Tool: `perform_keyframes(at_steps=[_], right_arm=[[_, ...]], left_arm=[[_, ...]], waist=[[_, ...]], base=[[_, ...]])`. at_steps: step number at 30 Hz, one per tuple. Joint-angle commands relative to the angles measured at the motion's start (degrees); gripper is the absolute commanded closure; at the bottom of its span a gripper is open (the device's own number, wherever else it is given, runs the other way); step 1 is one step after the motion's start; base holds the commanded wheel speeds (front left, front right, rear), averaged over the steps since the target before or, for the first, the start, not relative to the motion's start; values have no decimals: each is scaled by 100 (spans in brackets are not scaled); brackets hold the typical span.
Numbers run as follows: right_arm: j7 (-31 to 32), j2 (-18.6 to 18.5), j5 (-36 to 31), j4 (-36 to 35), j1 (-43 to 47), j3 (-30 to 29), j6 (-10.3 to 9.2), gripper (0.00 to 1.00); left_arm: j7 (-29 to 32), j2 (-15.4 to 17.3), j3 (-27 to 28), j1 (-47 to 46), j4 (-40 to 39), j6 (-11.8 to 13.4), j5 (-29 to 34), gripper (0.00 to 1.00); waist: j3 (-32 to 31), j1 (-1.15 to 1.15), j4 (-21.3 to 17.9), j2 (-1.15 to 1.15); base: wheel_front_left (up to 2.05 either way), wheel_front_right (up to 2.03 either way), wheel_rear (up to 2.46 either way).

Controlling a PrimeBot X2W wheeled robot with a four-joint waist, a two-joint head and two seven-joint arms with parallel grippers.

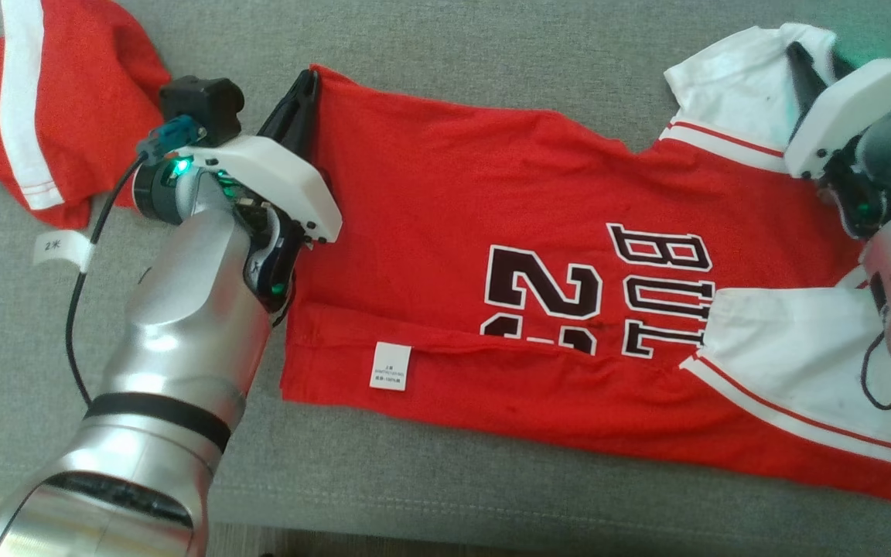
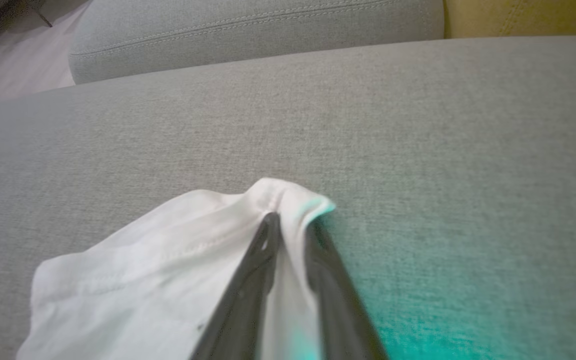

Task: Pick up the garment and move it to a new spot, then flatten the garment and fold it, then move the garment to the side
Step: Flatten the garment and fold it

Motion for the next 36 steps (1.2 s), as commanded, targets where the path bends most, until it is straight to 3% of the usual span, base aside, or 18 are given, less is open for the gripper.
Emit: perform_keyframes(at_steps=[1,8,24,36], right_arm=[[-100,26,152,-123,44,223,-4,100],[-541,-128,593,-513,208,641,-4,100],[-1280,-915,1707,-2419,1388,1318,-4,100],[-1465,-1417,2159,-4243,2717,936,-4,100]], left_arm=[[-71,146,139,-104,-188,5,2,100],[-72,176,279,54,-373,49,-1,100],[-72,589,803,1291,-1694,237,74,100],[283,909,1036,2211,-3054,444,-248,100]], waist=[[-9,-1,-13,0],[-110,-1,-123,0],[-543,-1,-444,0],[-691,-1,-628,0]], base=[[0,0,0],[0,0,0],[0,0,0],[0,0,0]])
